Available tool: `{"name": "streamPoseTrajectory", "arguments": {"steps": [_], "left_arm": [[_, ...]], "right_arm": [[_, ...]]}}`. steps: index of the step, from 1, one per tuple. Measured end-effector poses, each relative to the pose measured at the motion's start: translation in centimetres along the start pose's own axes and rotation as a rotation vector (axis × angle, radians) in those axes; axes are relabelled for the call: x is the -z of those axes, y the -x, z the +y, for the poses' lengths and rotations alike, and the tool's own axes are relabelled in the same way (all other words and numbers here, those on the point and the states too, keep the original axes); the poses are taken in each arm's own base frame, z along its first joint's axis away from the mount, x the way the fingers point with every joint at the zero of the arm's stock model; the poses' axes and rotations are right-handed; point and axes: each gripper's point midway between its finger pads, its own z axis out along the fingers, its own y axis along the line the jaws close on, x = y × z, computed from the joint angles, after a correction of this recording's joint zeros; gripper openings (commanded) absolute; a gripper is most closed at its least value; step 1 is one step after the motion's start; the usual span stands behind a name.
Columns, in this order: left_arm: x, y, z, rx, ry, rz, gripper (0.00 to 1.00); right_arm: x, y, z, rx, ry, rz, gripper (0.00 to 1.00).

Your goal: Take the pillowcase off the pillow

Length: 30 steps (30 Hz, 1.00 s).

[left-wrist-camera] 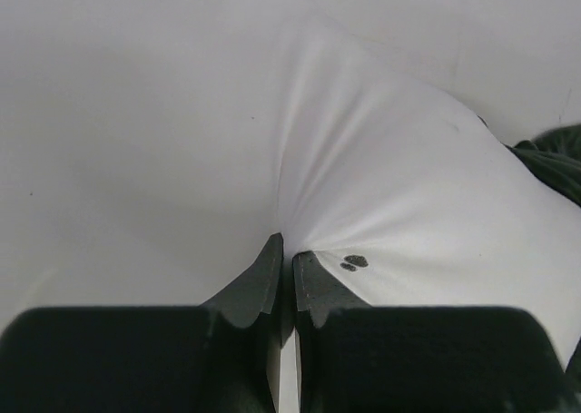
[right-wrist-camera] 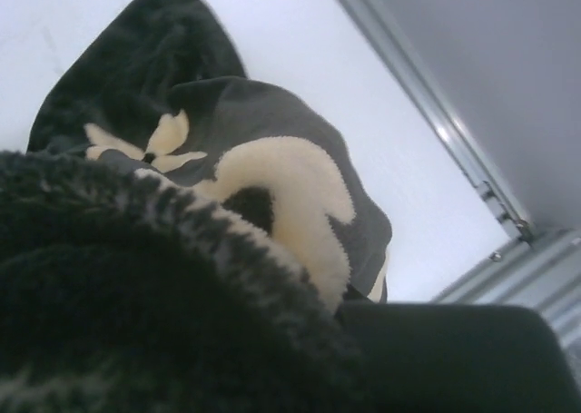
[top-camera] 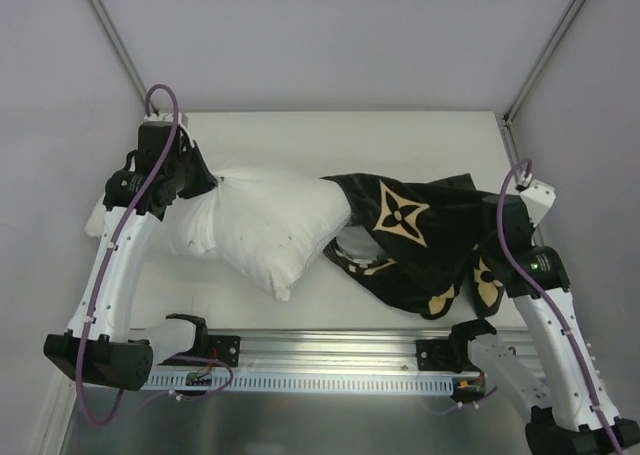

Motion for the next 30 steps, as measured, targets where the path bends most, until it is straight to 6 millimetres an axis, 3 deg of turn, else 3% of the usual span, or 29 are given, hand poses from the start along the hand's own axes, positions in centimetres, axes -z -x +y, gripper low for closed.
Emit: {"name": "streamPoseTrajectory", "arguments": {"steps": [3, 9, 13, 16, 18, 19, 20, 22, 23, 25, 27, 30], "left_arm": [[0.2, 0.8, 1.3, 0.025, 0.034, -0.020, 0.00], [0.2, 2.1, 3.2, 0.085, 0.078, -0.051, 0.00], [-0.7, 2.2, 2.7, 0.109, 0.062, -0.020, 0.00], [-1.6, 2.4, 2.2, 0.131, 0.047, 0.009, 0.00], [-2.1, 2.6, 1.9, 0.140, 0.037, 0.023, 0.18], [-2.4, 2.8, 1.7, 0.145, 0.032, 0.027, 0.43], [-2.6, 3.0, 1.6, 0.148, 0.027, 0.030, 0.55], [-3.0, 3.8, 0.7, 0.164, -0.007, 0.021, 0.73], [-3.1, 4.3, 0.2, 0.168, -0.029, 0.014, 0.86], [-3.1, 4.6, -0.3, 0.171, -0.052, 0.007, 0.94], [-2.9, 4.5, -0.9, 0.159, -0.072, 0.004, 0.99], [-2.2, 4.2, -2.2, 0.124, -0.108, -0.003, 0.99]], "right_arm": [[0.1, 1.1, -2.5, -0.054, -0.080, 0.007, 0.01], [3.2, 7.7, -6.2, -0.253, -0.138, -0.118, 0.01], [5.2, 11.7, -5.2, -0.298, -0.048, -0.181, 0.01], [4.9, 14.1, -3.1, -0.299, 0.034, -0.174, 0.01], [3.5, 15.2, -1.2, -0.286, 0.081, -0.143, 0.01], [2.4, 15.7, -0.2, -0.274, 0.101, -0.122, 0.05], [1.1, 15.8, 0.9, -0.257, 0.115, -0.094, 0.13], [-1.8, 15.4, 3.3, -0.199, 0.132, -0.007, 0.39], [-3.3, 15.0, 4.8, -0.164, 0.146, 0.033, 0.64], [-6.0, 12.8, 7.7, -0.085, 0.167, 0.127, 0.86], [-7.3, 9.7, 9.4, -0.012, 0.184, 0.205, 0.91], [-6.8, 5.7, 10.6, 0.058, 0.224, 0.287, 0.94]]}}
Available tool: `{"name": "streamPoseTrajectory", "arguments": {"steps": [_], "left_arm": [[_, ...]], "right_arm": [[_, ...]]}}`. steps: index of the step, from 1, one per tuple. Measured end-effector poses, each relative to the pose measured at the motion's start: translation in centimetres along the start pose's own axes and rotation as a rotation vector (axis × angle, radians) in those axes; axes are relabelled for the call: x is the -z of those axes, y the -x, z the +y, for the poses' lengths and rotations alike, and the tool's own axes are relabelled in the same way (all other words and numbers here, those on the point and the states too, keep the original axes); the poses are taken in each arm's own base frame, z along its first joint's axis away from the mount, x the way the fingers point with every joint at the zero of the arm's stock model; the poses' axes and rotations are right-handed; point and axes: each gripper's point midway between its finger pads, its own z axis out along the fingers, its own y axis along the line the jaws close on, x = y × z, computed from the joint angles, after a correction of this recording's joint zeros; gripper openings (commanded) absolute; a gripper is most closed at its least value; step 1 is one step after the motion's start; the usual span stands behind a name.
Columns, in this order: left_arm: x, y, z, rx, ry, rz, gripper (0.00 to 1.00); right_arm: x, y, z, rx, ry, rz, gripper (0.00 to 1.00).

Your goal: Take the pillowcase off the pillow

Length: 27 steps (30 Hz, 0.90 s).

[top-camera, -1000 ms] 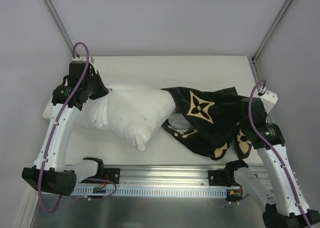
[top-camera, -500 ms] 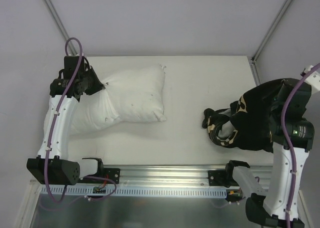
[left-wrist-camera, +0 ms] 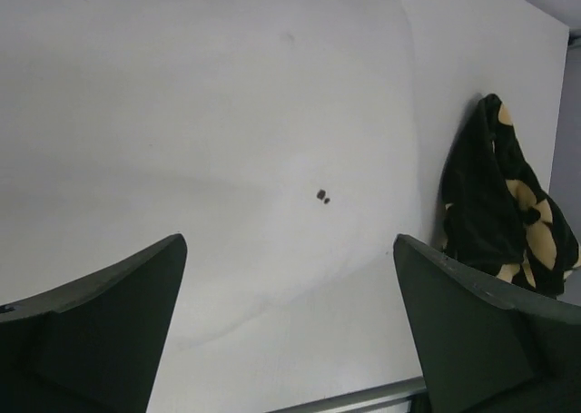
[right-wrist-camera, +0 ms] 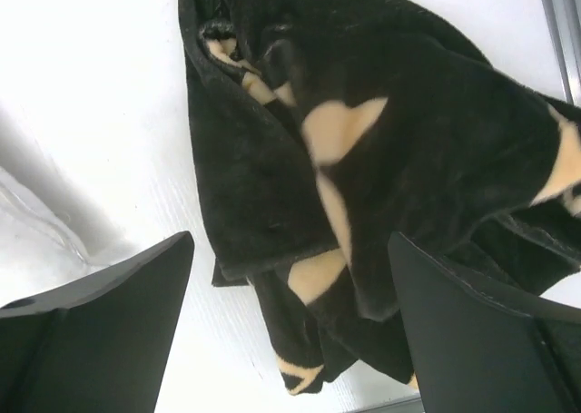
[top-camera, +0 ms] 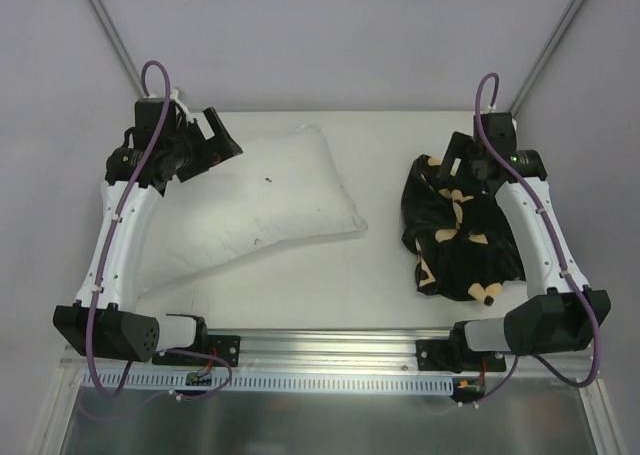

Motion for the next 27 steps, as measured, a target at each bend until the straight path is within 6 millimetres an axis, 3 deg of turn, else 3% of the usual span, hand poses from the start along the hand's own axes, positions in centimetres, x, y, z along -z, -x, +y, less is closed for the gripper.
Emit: {"name": "streamPoseTrajectory", "arguments": {"steps": [5, 8, 11, 16, 19, 23, 27], "left_arm": [[2.8, -1.3, -1.3, -0.071, -0.066, -0.045, 0.99], [4.3, -2.6, -0.7, -0.086, -0.079, -0.073, 0.99], [4.8, -5.2, 0.7, -0.089, -0.083, -0.070, 0.99], [4.1, -10.2, 3.9, -0.097, -0.065, -0.023, 0.99], [4.4, -12.4, 4.7, -0.113, -0.087, -0.015, 0.99], [5.6, -13.3, 5.2, -0.138, -0.118, -0.073, 0.99], [6.5, -13.5, 5.2, -0.152, -0.142, -0.125, 0.99]], "right_arm": [[2.5, -1.2, 1.0, 0.033, 0.055, -0.057, 0.95], [4.8, -2.8, 1.8, 0.060, 0.126, -0.113, 0.96], [5.8, -5.4, 1.9, 0.091, 0.173, -0.136, 0.98], [3.9, -11.0, 0.8, 0.158, 0.159, -0.077, 0.97], [2.7, -13.5, -0.6, 0.173, 0.119, -0.048, 0.96], [2.6, -14.7, -1.6, 0.148, 0.112, -0.068, 0.96], [2.6, -14.4, -1.7, 0.105, 0.115, -0.107, 0.96]]}}
